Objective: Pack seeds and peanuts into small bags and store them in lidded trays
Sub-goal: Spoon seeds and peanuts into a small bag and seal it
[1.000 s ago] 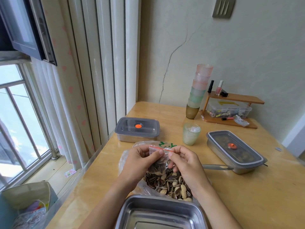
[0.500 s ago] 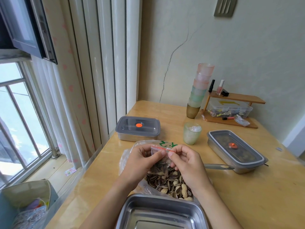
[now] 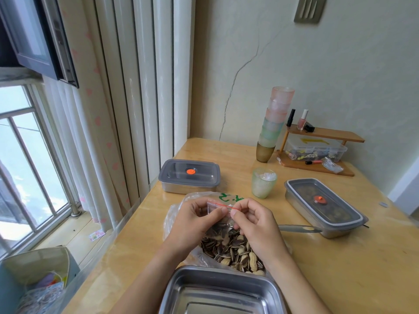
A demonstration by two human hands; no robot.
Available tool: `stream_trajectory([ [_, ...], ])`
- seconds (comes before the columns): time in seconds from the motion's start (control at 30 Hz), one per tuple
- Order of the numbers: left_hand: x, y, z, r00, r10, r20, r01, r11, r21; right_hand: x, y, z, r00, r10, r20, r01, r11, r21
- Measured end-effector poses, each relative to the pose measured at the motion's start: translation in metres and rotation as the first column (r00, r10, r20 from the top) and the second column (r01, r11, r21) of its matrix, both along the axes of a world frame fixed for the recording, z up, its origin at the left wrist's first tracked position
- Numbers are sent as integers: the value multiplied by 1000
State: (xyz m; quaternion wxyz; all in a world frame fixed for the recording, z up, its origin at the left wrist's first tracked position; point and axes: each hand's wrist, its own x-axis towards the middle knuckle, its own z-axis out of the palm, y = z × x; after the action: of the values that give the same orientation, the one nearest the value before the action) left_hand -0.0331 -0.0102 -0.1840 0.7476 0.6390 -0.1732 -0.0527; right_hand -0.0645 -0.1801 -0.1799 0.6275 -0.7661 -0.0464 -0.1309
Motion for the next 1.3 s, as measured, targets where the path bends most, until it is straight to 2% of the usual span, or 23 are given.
stream_trajectory([
  [0.2,0,-1,0,1000,19,5,-19,999,-33,-2,0,2,999,40,30,-40,999,-16],
  [0.43,-1,-1,2,1000,6,-10,-6,1000,-13,0,-1,-4,991,-70,115,97,963,-250],
  [0.53,-2,-2,2,1000,-20,0,20,1000,23,0,-1,-4,984,-107,145,147,942,-300],
  [0.93,-1,1,4,995,100,-20,-101,995,-27,-2,-4,-2,990,-104,98,126,959,-255],
  [1.07,-2,2,6,995,100,-23,-100,994,-33,-3,-5,2,997,-41,65,53,978,-203],
  [1.17,-3,1,7,996,91,-13,-91,996,-20,-3,-5,4,996,-15,89,34,976,-216],
  [1.3,-4,0,7,997,78,-7,-78,997,6,-3,-6,3,990,-56,131,87,966,-243],
])
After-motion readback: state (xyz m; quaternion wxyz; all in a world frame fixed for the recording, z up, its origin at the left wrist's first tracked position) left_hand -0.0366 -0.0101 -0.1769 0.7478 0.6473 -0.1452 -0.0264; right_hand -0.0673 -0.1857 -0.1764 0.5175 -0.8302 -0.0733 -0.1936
